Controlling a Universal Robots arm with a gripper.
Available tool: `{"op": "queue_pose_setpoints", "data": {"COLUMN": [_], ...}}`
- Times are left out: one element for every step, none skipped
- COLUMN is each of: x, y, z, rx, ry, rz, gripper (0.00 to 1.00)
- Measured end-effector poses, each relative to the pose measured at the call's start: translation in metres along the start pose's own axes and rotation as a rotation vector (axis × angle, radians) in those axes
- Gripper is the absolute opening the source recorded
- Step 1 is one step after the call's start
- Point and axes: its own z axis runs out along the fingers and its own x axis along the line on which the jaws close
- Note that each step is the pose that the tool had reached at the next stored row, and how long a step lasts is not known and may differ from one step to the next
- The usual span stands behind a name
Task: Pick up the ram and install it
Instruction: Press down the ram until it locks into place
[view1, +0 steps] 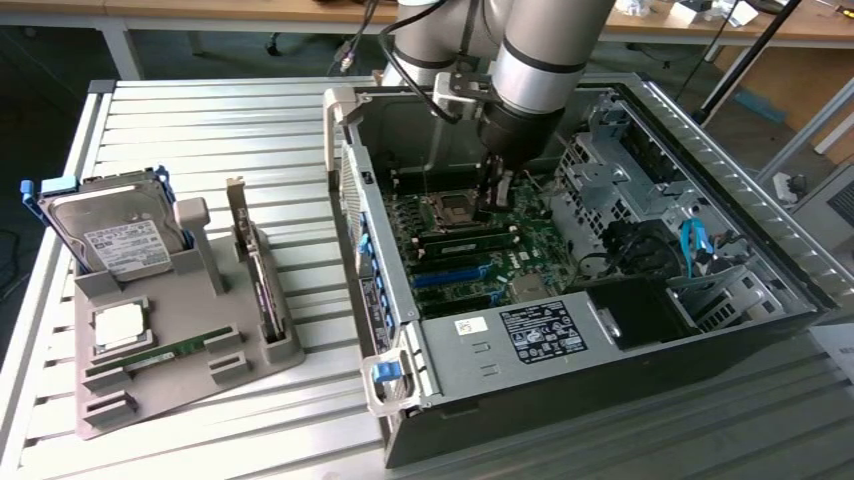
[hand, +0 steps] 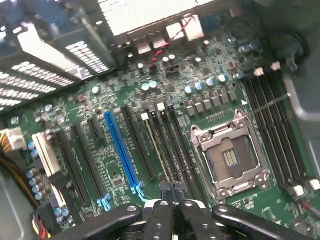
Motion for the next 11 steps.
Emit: {"op": "queue_pose_setpoints", "data": {"x": [0.0000,0.0000,0.0000,0.0000,0.0000,0.0000,0.0000,0.0000,0.0000,0.0000,0.0000], "y": [0.0000,0.0000,0.0000,0.0000,0.0000,0.0000,0.0000,0.0000,0.0000,0.0000,0.0000], "z": [0.0000,0.0001,0.0001,0.0001,0.0001,0.0001,0.0001,0.0001,0.0001,0.0001,0.0001], "rx": [0.0006,0.0013,0.0018,0.0022,0.0026,0.0029,0.0032,0.0036,0.0040,0.0044,0.0048], "ry": [0.0003,0.0004,0.0005,0.0006,0.0007,0.0009,0.0010,0.0011,0.0012,0.0013,0.0015], "rz": [0.027,0.054,0.077,0.092,0.110,0.125,0.140,0.158,0.174,0.189,0.206], "gripper": [0.11,0.11,0.11,0.11,0.11,0.11,0.11,0.11,0.11,0.11,0.11]}}
